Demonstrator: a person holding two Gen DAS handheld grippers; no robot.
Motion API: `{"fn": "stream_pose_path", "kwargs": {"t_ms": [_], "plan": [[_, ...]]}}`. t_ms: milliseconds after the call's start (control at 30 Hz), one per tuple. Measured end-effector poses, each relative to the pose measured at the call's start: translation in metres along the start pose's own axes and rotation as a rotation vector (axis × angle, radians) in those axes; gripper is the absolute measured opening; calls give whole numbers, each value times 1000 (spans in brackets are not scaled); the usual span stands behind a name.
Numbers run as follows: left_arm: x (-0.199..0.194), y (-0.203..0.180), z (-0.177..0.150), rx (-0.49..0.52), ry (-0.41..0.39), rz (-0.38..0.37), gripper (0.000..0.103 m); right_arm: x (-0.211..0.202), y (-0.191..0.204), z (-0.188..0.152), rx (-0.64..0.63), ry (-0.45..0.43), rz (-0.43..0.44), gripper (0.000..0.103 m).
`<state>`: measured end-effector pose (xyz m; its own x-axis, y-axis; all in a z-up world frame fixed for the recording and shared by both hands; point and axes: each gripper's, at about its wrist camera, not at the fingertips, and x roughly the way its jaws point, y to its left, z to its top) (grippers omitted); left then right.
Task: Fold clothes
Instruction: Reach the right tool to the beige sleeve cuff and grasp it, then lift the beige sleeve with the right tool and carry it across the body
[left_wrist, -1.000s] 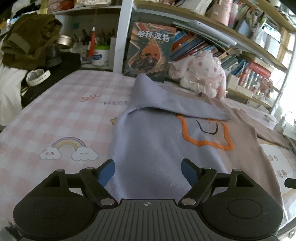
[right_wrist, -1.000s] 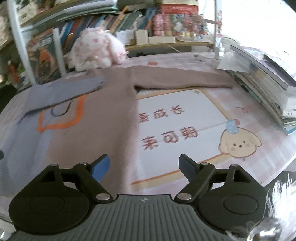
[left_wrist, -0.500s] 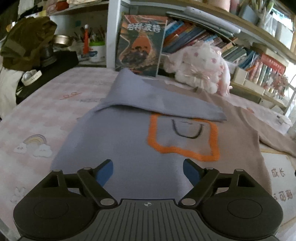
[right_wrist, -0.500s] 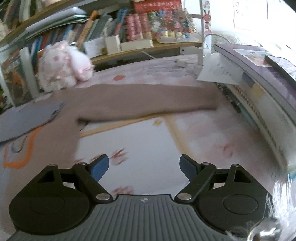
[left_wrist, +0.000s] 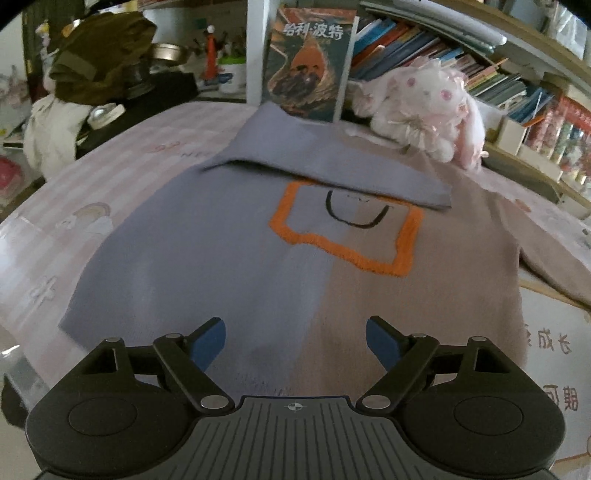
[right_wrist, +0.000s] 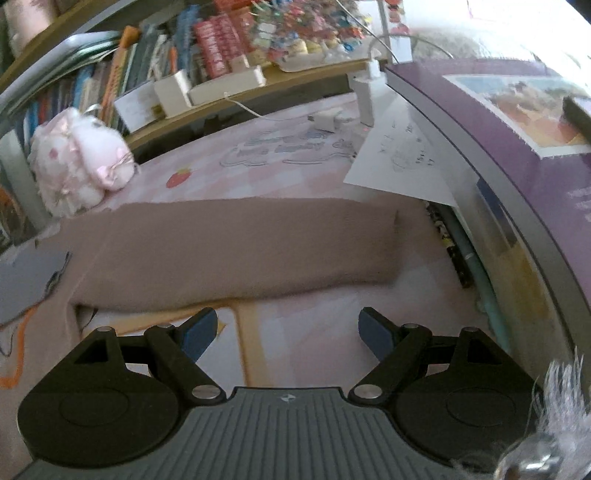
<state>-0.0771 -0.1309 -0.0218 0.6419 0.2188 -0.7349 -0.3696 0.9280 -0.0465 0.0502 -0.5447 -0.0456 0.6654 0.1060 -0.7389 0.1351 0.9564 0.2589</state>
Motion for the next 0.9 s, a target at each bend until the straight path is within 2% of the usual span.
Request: {"fn": "stream_pose_path", "kwargs": {"t_ms": [300,467,667,700,733,767,800,900], "plan": [[-8,-16,-4,32,17,58,86,18,-3,12,-8,-80,25,83],[-12,-19,-5,47,22,84,86,26,-3,16,17,-127,73,74],[-16,-18,-5,54,23,105,86,26,-9,18,123,-158,61,46],[-17,-18,-4,55,23,106,86,25,-10,18,141,-162,57,33],[-17,-18,-4,55,23,106,86,25,-11,18,158,-163,53,26],[-17,-18,-4,55,24,105,86,26,-11,19,153,-140,54,13],[-17,-18,-4,57,23,102,86,28,-10,20,148,-119,55,8],[-16,-18,-4,64,21,94,86,23,-8,21,129,-129,81,6]]}}
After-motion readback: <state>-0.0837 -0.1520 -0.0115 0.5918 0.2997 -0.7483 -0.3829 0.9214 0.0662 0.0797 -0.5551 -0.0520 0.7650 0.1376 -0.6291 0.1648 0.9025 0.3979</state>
